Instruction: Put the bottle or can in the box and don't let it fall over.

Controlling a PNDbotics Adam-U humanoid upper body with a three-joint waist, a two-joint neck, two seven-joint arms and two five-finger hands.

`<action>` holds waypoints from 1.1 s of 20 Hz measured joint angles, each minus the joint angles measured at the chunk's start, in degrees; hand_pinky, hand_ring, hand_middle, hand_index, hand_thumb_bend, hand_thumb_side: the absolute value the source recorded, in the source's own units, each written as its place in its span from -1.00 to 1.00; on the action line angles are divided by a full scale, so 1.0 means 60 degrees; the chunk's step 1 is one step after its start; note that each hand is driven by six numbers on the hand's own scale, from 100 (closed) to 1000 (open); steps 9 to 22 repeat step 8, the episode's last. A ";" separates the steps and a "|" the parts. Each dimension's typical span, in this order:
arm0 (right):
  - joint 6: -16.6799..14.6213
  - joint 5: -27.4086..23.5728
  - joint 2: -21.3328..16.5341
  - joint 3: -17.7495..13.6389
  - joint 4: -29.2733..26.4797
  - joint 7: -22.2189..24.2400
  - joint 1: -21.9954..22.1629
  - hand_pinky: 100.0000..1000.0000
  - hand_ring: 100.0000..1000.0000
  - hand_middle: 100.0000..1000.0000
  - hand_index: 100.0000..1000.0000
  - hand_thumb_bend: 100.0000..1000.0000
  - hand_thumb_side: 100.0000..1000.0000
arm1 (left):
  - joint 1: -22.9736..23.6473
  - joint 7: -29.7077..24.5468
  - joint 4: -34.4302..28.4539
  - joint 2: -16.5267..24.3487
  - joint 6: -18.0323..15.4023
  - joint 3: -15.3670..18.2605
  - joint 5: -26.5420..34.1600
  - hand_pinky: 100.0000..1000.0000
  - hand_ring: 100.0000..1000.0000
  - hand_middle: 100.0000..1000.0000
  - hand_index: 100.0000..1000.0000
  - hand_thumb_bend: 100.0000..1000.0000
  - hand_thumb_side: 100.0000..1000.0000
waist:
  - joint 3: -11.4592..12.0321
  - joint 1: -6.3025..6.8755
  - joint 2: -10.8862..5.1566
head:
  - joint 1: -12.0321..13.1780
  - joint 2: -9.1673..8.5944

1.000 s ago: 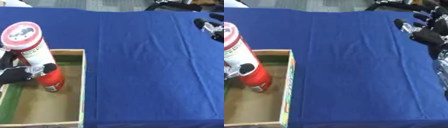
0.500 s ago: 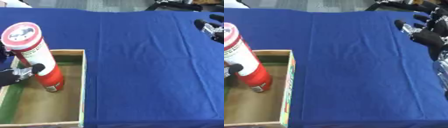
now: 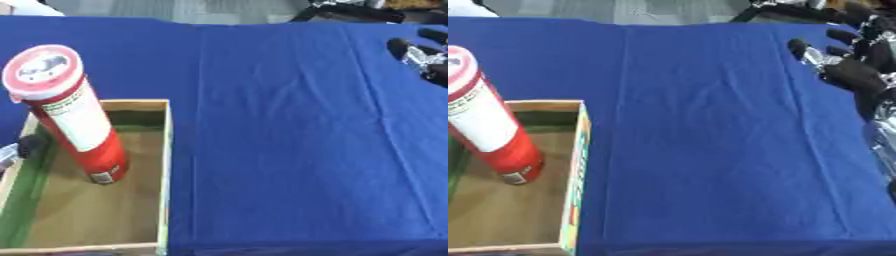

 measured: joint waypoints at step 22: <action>-0.0046 0.0000 -0.0010 -0.0053 0.0000 -0.0053 0.0079 0.77 0.76 0.76 0.81 0.04 -1.00 | 0.0584 0.1270 0.0000 -0.0025 -0.0232 0.1167 0.0078 0.61 0.79 0.64 0.66 0.53 -0.58 | 0.0039 -0.0047 -0.0015 | -0.0077 0.0000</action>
